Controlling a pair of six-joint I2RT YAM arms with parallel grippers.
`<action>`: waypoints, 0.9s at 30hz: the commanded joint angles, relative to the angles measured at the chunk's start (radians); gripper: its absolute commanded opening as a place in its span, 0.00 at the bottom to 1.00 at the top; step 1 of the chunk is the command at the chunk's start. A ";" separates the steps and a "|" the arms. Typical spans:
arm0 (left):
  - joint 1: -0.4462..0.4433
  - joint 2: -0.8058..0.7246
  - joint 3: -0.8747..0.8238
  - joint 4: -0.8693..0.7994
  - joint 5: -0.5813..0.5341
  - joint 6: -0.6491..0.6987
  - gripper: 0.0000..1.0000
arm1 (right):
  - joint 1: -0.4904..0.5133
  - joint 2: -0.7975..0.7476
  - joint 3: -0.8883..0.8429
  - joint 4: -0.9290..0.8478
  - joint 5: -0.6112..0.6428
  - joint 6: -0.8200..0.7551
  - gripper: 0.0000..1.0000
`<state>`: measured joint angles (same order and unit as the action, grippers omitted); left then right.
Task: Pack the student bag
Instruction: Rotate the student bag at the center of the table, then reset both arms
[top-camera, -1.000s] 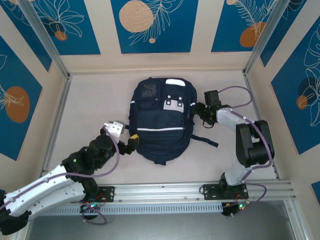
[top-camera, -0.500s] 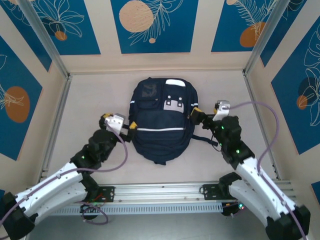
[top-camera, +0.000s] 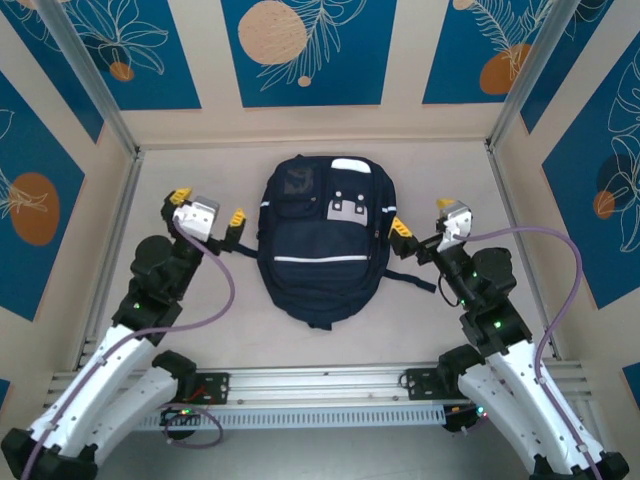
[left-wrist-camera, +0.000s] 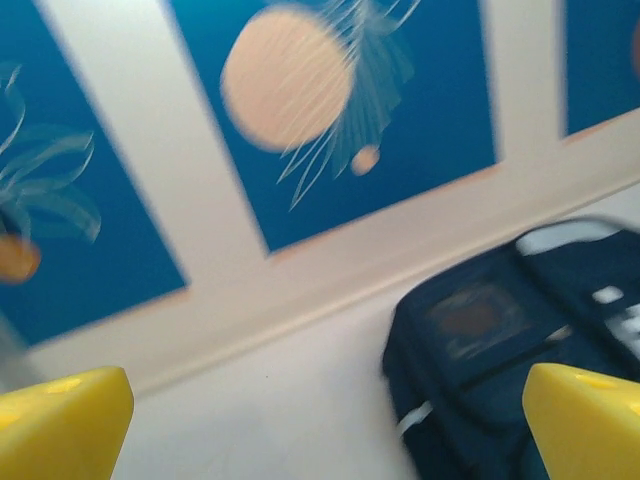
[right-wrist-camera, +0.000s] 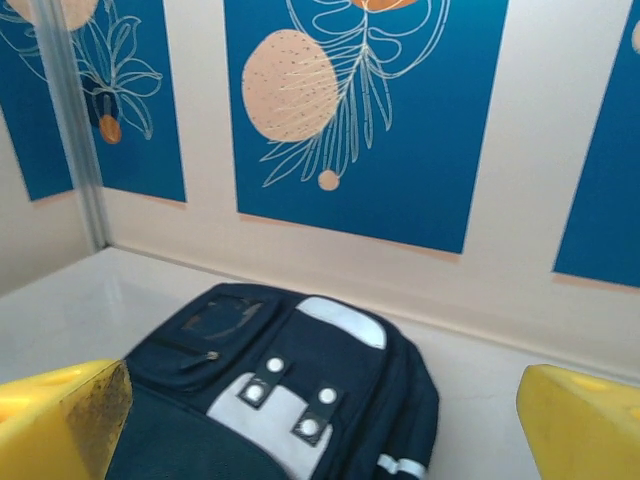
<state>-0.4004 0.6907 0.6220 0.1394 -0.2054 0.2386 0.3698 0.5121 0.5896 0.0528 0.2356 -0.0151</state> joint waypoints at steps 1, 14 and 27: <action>0.080 0.041 -0.085 0.052 -0.047 -0.091 1.00 | -0.018 0.004 -0.002 0.024 0.111 -0.107 0.99; 0.281 0.339 -0.253 0.286 0.036 -0.302 1.00 | -0.186 0.260 -0.149 0.281 0.004 0.119 0.99; 0.318 0.572 -0.262 0.433 0.122 -0.269 1.00 | -0.346 0.485 -0.297 0.473 -0.018 0.180 0.99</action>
<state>-0.0956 1.2346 0.3504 0.4881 -0.1375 -0.0349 0.0364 0.9665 0.3183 0.4206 0.2092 0.1394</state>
